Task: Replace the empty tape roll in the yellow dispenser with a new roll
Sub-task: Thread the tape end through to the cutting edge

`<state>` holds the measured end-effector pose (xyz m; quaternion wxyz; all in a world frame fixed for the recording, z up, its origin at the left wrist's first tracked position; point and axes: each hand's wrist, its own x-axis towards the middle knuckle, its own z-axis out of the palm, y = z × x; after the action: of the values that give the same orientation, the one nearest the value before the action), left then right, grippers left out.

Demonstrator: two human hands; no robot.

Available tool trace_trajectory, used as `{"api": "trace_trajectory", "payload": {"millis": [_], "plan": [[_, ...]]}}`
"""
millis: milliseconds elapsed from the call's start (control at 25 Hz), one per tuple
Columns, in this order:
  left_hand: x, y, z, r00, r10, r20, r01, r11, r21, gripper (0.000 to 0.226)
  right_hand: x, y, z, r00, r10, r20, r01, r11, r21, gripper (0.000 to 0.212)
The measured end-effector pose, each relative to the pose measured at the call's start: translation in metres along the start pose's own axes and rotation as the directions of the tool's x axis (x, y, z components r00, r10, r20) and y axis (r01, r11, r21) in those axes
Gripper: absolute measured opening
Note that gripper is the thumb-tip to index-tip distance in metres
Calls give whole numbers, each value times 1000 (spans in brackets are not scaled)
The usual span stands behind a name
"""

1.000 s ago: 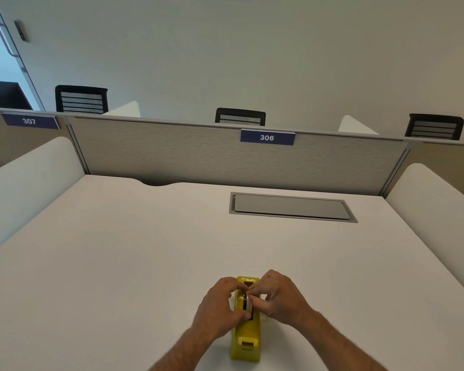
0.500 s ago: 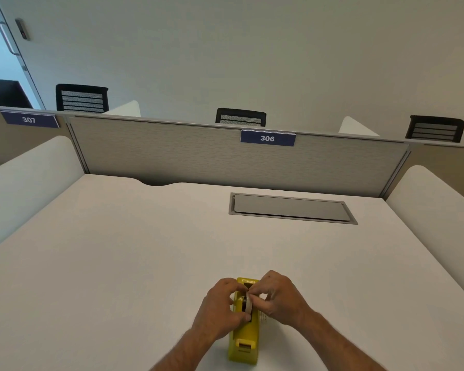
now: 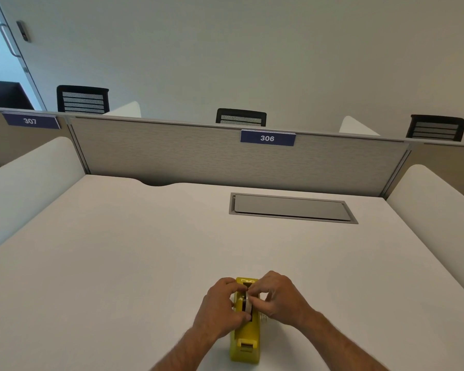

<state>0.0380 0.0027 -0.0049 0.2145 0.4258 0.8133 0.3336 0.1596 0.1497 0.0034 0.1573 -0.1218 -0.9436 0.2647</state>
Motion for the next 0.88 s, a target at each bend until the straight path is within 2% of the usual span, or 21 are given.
{"api": "trace_trajectory", "payload": {"millis": [120, 720, 880], "plan": [[0, 0, 0, 1000, 8, 0, -8, 1000, 4, 65, -2, 0, 1, 1000, -5, 20, 5, 1000, -13, 22], [1, -1, 2, 1000, 6, -3, -6, 1000, 29, 67, 0, 2, 1, 1000, 12, -9, -12, 1000, 0, 14], [1, -2, 3, 1000, 9, -12, -9, 1000, 30, 63, -2, 3, 3, 1000, 16, 1, -16, 999, -27, 21]]}}
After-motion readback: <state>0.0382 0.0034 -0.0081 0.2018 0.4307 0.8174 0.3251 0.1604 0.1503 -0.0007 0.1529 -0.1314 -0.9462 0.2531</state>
